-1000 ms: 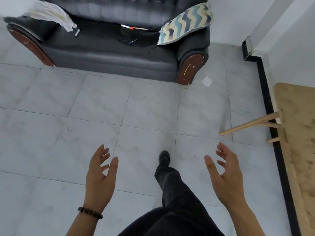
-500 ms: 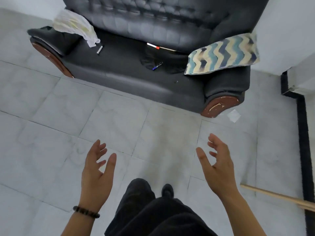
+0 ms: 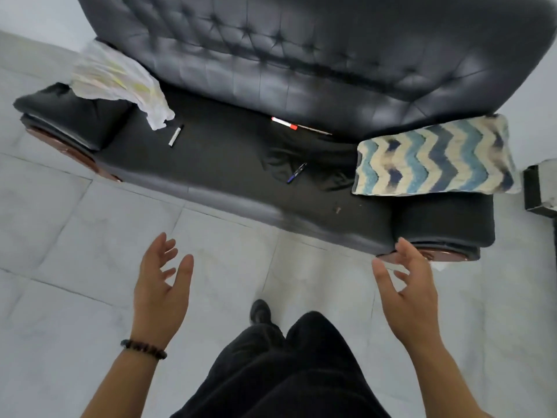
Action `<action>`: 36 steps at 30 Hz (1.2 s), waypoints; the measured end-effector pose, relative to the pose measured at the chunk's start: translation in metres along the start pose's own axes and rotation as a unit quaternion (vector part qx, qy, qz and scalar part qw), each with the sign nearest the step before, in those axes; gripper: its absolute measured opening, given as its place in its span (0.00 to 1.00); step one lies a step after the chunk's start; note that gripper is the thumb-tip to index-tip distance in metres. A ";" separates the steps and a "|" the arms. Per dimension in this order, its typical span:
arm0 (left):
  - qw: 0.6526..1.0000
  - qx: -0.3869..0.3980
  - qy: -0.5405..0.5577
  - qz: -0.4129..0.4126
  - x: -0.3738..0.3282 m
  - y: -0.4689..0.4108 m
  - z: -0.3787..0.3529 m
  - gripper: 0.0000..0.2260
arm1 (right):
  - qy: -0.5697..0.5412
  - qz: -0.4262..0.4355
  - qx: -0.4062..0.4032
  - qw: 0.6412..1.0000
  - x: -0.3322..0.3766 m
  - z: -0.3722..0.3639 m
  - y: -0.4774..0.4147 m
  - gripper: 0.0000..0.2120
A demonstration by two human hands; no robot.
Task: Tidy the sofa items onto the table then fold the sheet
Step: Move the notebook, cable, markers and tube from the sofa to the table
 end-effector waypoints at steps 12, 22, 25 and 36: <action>0.995 0.069 -0.049 -0.044 -0.093 -0.268 -0.084 0.23 | -0.058 -0.072 -0.030 0.995 0.027 -0.109 -0.222 0.30; 0.986 0.143 -0.047 -0.066 -0.111 -0.447 -0.172 0.23 | -0.062 -0.126 -0.021 0.990 0.022 -0.223 -0.371 0.25; 0.980 0.183 -0.051 -0.066 -0.075 -0.502 -0.245 0.23 | -0.056 -0.167 -0.042 0.984 -0.034 -0.274 -0.405 0.27; 0.892 0.256 -0.247 -0.279 0.009 -0.663 -0.582 0.26 | 0.070 -0.300 -0.052 0.950 -0.271 -0.454 -0.476 0.40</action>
Point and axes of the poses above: each hand's wrist, its own y-axis away from the middle knuckle, its own z-axis out of the back of the hand, x = y × z, the point moved 8 cm from there along -y, towards the middle knuckle, and after that the axes turned 10 degrees about -y, right-handed, at the moved point
